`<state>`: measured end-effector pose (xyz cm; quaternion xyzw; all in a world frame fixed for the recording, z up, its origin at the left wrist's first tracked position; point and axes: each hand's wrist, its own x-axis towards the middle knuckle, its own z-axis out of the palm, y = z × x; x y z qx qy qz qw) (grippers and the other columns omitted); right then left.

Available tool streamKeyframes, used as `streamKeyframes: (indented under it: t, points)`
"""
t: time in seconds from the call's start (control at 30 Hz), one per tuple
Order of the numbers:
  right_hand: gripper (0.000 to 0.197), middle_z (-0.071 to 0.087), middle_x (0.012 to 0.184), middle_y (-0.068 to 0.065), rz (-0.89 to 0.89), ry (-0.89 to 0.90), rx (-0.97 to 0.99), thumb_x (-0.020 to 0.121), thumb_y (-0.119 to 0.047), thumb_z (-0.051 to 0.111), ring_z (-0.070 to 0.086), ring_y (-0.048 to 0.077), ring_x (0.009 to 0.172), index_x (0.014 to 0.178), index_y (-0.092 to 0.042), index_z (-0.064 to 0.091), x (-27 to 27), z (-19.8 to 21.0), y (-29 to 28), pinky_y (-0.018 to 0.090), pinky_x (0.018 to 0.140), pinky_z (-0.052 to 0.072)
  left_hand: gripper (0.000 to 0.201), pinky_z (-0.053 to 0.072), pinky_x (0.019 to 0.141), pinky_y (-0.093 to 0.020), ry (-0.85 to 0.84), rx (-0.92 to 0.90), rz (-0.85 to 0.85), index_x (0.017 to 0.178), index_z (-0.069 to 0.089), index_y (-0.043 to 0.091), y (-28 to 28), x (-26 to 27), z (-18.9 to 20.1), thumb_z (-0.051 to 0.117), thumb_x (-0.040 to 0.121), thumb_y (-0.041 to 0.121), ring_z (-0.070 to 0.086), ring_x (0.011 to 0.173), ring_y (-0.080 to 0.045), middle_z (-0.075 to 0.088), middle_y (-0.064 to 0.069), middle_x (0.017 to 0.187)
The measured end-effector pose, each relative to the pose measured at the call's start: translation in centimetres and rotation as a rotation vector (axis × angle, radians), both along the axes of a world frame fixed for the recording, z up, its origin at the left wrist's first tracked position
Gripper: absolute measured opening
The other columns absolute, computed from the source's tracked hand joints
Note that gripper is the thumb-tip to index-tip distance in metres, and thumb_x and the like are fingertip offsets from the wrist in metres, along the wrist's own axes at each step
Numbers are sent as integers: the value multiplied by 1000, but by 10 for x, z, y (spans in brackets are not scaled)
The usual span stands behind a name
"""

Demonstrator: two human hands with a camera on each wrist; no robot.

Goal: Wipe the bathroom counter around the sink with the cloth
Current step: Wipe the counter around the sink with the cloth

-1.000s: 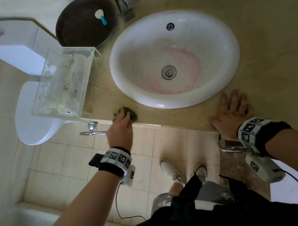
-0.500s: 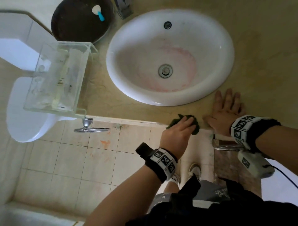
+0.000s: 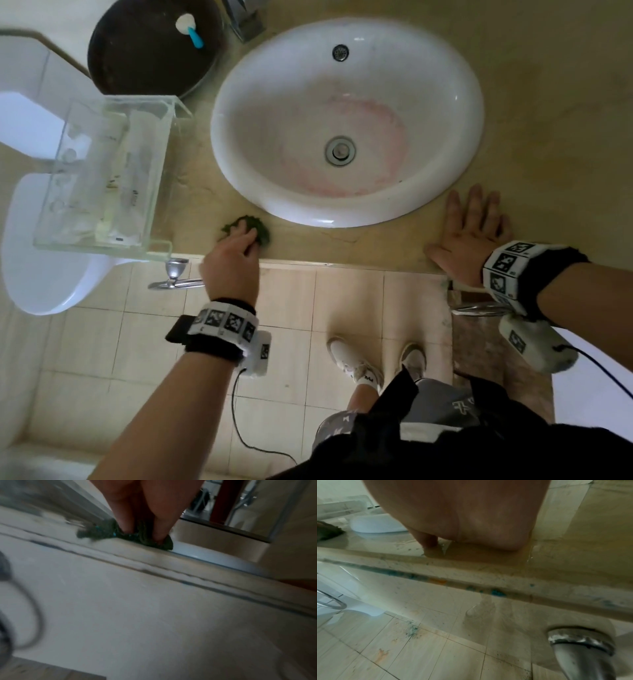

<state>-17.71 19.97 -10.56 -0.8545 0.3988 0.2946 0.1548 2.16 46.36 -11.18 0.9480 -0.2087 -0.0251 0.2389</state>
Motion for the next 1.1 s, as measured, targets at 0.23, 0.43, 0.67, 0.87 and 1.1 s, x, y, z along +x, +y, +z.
streamKeyframes:
  t: [0.23, 0.43, 0.67, 0.87, 1.1]
  points:
    - [97, -35, 151, 13, 2, 8, -4, 85, -47, 46, -28, 38, 139, 146, -18, -25, 1, -1, 0, 53, 114, -8, 15, 56, 83, -30, -31, -177, -298, 91, 77, 17, -63, -81, -19, 75, 79, 9, 67, 104, -16, 71, -1, 109]
    - [92, -32, 152, 9, -53, -45, 40, 87, -41, 46, -28, 35, 140, 148, -21, -21, 3, 0, -2, 50, 115, -11, 15, 57, 77, -27, -4, -169, -541, 86, 78, 16, -108, -128, -23, 76, 75, 6, 68, 102, -17, 72, 0, 108]
    - [75, 1, 160, -6, -43, -329, 160, 77, -34, 24, 0, 15, 147, 151, -25, 14, -44, 24, -37, 47, 118, 6, 25, 59, 72, -30, 23, -92, -781, 90, 77, 18, -141, -170, -14, 80, 69, 5, 68, 103, -17, 71, 2, 111]
    - [77, 10, 159, 4, -81, -327, 68, 77, -33, 24, 10, 20, 146, 151, -14, 15, -80, 36, -63, 40, 119, 12, 22, 60, 63, -36, 92, -126, -992, 92, 77, 14, -155, -201, 6, 75, 73, 3, 73, 84, -20, 73, -1, 106]
    - [77, -6, 160, 1, -14, -159, -22, 91, -34, 45, 0, 20, 147, 151, -12, 3, -101, 25, -65, 37, 117, 15, 14, 55, 75, -29, -11, -74, -502, 91, 77, 12, -163, -136, 18, 69, 81, 7, 72, 83, -23, 72, -3, 107]
